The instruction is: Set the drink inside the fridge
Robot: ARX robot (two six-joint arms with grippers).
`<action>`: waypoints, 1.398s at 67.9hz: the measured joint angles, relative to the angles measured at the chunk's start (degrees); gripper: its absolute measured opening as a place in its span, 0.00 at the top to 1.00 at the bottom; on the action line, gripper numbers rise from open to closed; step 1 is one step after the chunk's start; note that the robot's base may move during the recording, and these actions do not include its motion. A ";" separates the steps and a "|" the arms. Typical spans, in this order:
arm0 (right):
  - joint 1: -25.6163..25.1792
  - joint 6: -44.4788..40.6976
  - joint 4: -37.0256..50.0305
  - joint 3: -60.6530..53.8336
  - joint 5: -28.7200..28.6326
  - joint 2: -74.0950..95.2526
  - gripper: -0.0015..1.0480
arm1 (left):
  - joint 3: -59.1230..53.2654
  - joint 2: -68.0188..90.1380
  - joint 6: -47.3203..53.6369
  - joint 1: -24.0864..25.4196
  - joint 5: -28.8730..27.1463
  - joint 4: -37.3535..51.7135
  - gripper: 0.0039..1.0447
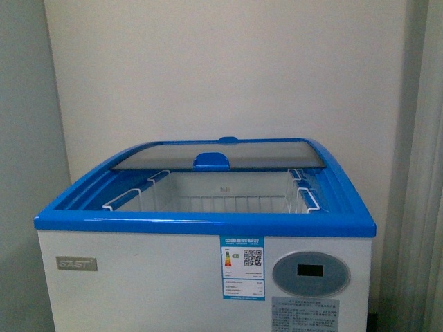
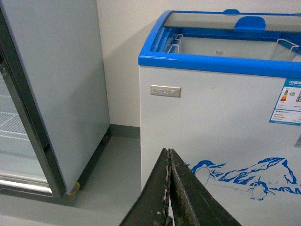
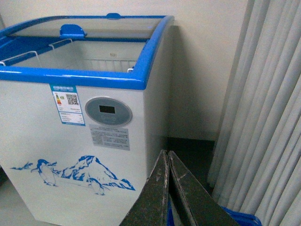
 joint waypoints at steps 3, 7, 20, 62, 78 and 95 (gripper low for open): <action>0.00 0.00 0.15 -0.50 0.00 -0.37 0.97 | 0.00 0.00 -0.02 0.00 0.00 0.00 0.98; 0.00 0.00 0.35 -1.33 0.00 -0.94 0.97 | 0.00 0.00 -0.02 0.00 0.00 0.00 0.98; 0.00 -0.02 0.76 -3.39 0.00 -2.58 0.97 | 0.00 0.00 0.00 0.00 0.00 0.00 0.98; 0.00 -0.04 1.36 -6.43 0.00 -5.92 0.87 | 0.00 0.00 0.00 0.00 -0.02 0.00 0.87; 0.00 -0.04 1.36 -6.43 -0.02 -5.95 0.44 | 0.00 0.00 0.00 0.00 0.00 0.00 0.43; 0.00 -0.02 1.36 -6.43 -0.02 -5.95 0.07 | 0.00 0.00 0.04 0.00 0.00 0.00 0.08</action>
